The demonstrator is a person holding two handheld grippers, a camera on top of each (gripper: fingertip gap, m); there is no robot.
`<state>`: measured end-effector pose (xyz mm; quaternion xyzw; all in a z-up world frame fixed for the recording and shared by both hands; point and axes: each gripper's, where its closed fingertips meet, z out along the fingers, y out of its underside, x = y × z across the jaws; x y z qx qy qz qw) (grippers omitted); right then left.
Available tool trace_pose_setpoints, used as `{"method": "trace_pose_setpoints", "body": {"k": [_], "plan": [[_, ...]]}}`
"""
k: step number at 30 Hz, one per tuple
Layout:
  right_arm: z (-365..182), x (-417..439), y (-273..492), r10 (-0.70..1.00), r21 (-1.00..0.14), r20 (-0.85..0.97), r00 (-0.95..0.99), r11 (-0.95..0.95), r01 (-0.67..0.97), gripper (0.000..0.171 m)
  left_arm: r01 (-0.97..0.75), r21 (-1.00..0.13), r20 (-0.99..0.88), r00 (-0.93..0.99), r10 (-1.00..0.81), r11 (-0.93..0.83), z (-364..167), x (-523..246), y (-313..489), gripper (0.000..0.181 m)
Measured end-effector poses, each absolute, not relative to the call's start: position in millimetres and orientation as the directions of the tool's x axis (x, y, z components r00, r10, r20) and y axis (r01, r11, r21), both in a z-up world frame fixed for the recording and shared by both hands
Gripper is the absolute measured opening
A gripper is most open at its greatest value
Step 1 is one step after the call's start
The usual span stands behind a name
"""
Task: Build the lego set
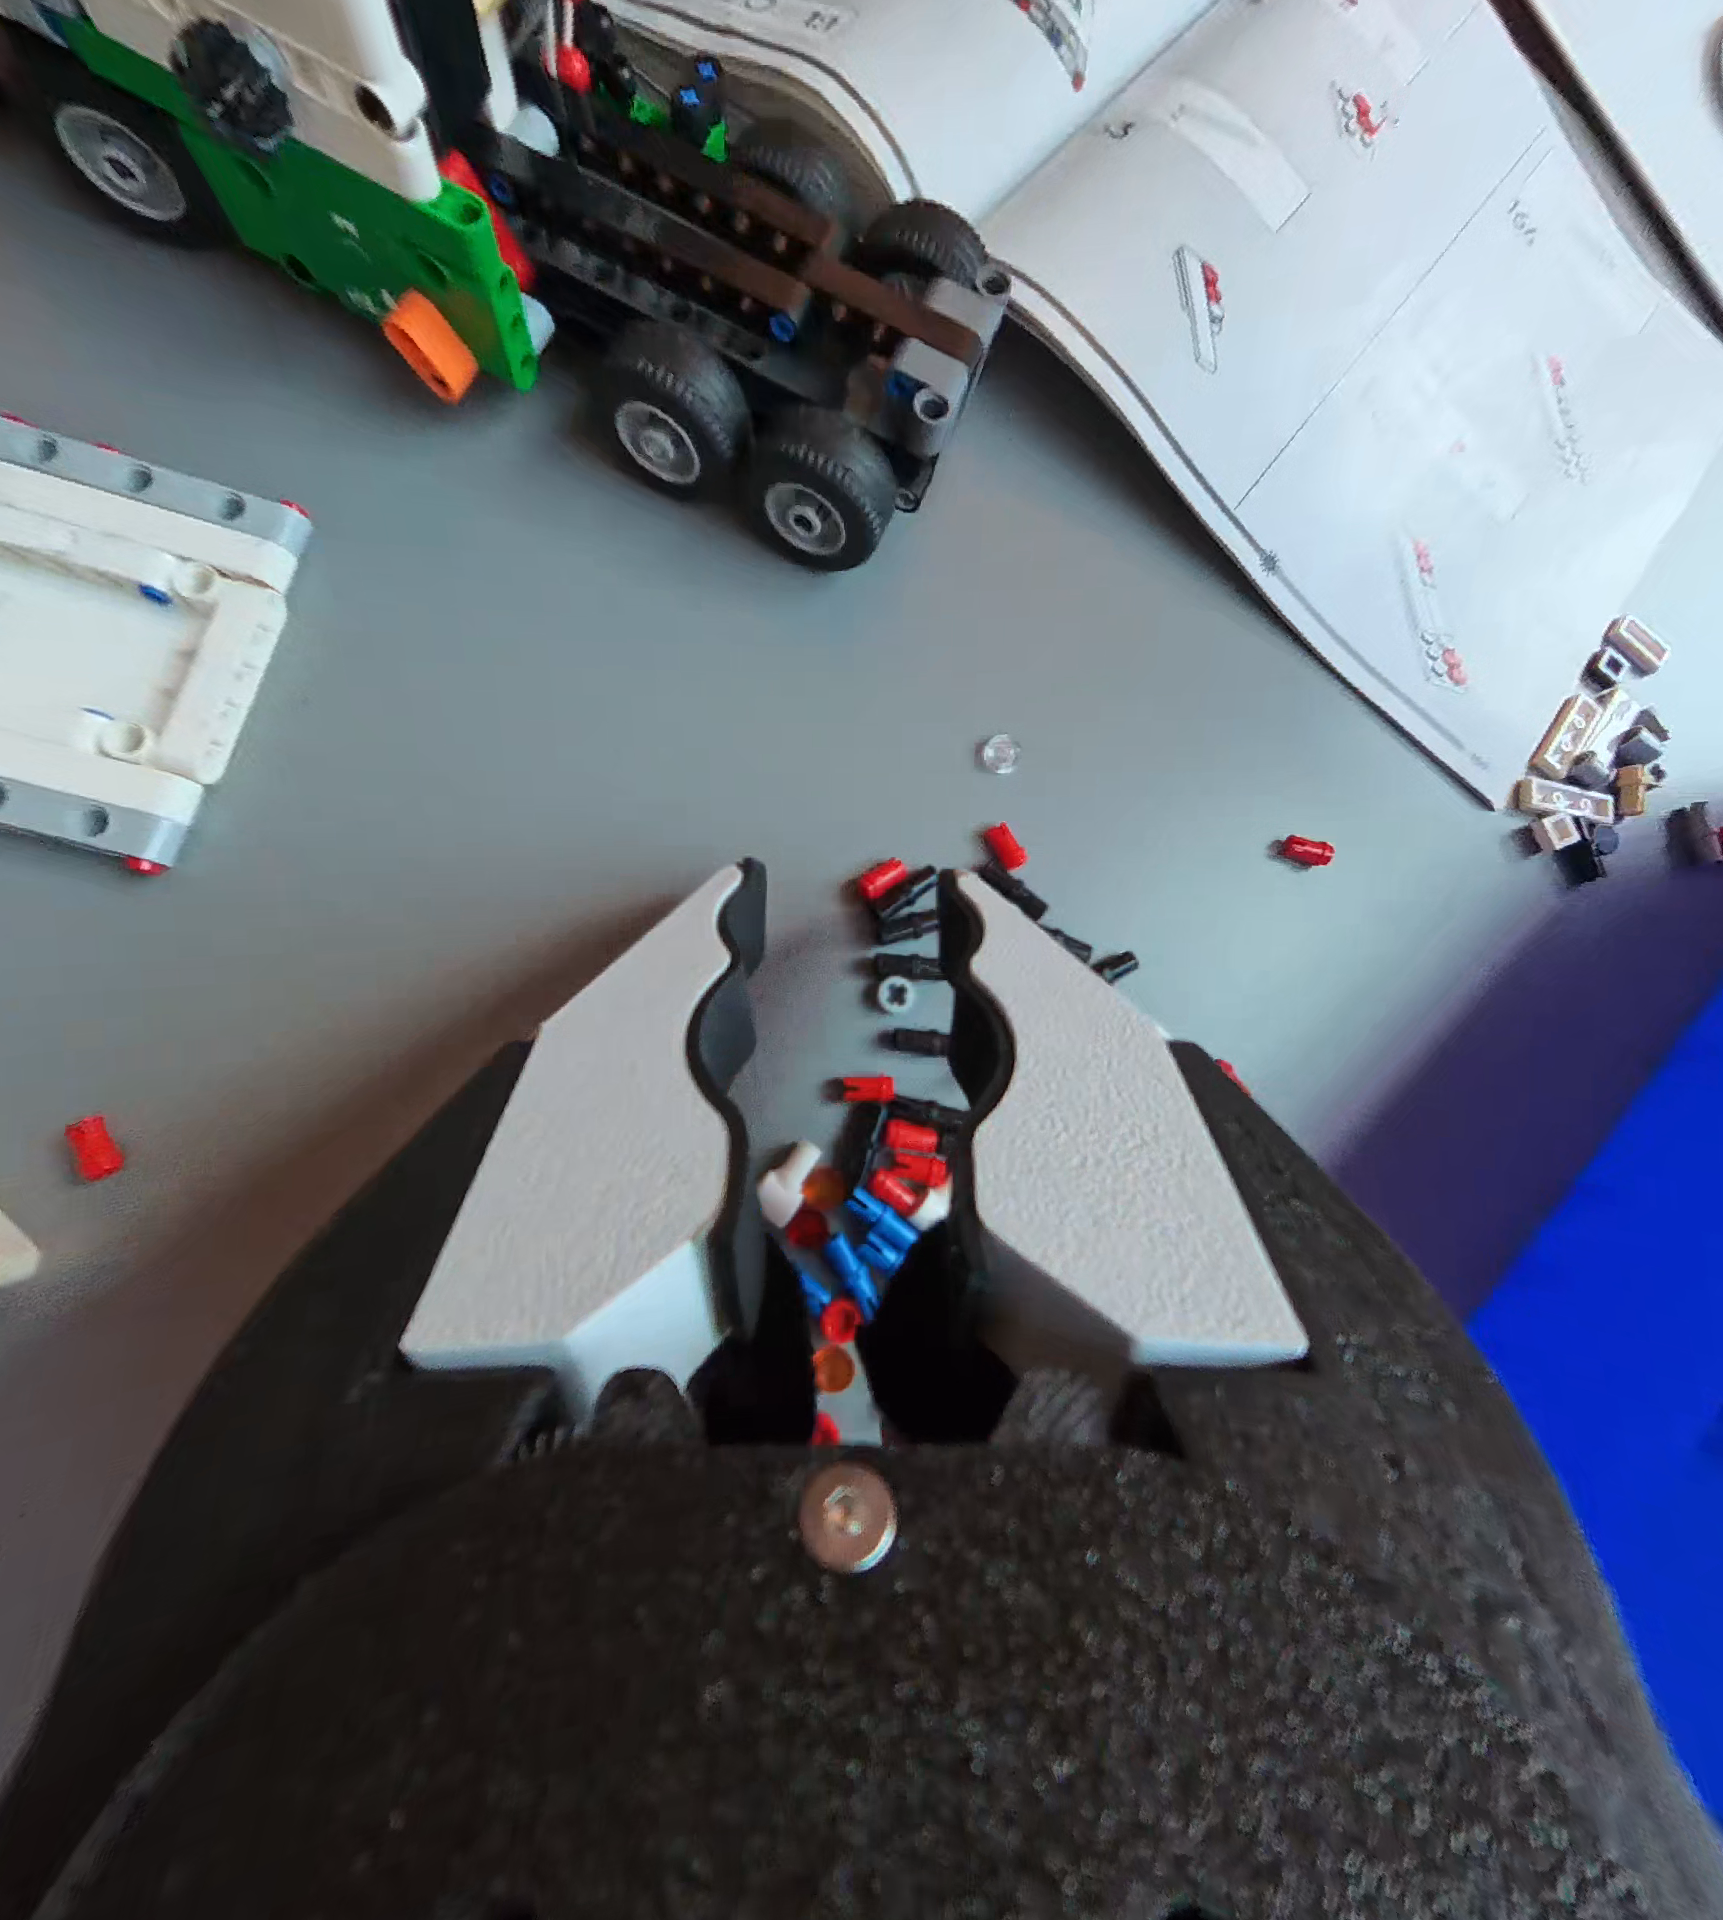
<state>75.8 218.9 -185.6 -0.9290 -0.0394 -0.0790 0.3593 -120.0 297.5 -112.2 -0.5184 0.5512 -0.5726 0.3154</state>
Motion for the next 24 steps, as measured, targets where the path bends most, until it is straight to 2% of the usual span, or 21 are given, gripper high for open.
{"method": "trace_pose_setpoints", "body": {"k": [1, 8, 15, 21, 24], "plan": [[-188.9, 77.6, 219.8, 0.026, -0.656, 0.178, 0.984, -0.742, 0.138, 0.032, -0.207, -0.959, 0.243, -0.264, -0.933, -0.191, -111.9, -120.2, 297.3, 0.024], [-195.4, 79.8, 226.2, 0.081, -0.616, 0.271, 0.959, -0.751, 0.237, 0.02, -0.2, -0.956, 0.264, -0.263, -0.928, -0.215, -110.1, -120.7, 300.0, 0.023], [-198.1, 74.5, 224.8, 0.085, -0.633, 0.183, 0.979, -0.752, 0.184, 0.008, -0.2, -0.954, 0.272, -0.265, -0.925, -0.223, -109.8, -120.7, 300.4, 0.023], [-197.5, 69.4, 222.4, 0.092, -0.633, 0.162, 0.982, -0.754, 0.176, 0.014, -0.196, -0.953, 0.277, -0.267, -0.923, -0.229, -109.1, -121.0, 300.9, 0.023], [-198.1, 67.1, 220.3, 0.09, -0.643, 0.142, 0.986, -0.749, 0.161, 0.011, -0.196, -0.953, 0.28, -0.268, -0.922, -0.232, -108.9, -121.1, 301.1, 0.023]]}}
